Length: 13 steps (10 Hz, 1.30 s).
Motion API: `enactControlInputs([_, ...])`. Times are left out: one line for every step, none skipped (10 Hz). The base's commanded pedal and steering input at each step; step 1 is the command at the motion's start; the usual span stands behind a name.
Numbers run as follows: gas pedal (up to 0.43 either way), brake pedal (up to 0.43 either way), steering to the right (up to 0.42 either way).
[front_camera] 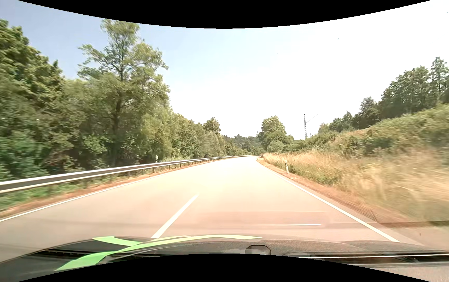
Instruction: Follow the waypoints while adhering to traffic rules and regulations
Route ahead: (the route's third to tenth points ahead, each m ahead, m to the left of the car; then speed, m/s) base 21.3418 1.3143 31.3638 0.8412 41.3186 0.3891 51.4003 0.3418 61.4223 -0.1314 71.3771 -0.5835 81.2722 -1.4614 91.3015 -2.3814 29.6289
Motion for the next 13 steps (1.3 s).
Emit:
enactControlInputs([0.248, 0.0, 0.005])
enactControlInputs([0.22, 0.0, 0.005])
enactControlInputs([0.209, 0.0, 0.005])
enactControlInputs([0.209, 0.0, 0.005])
enactControlInputs([0.22, 0.0, 0.005])
enactControlInputs([0.24, 0.0, 0.005])
enactControlInputs([0.26, 0.0, 0.005])
enactControlInputs([0.268, 0.0, 0.005])
enactControlInputs([0.287, 0.0, 0.005])
enactControlInputs([0.287, 0.0, 0.005])
enactControlInputs([0.287, 0.0, 0.005])
enactControlInputs([0.287, 0.0, 0.005])
enactControlInputs([0.268, 0.0, 0.005])
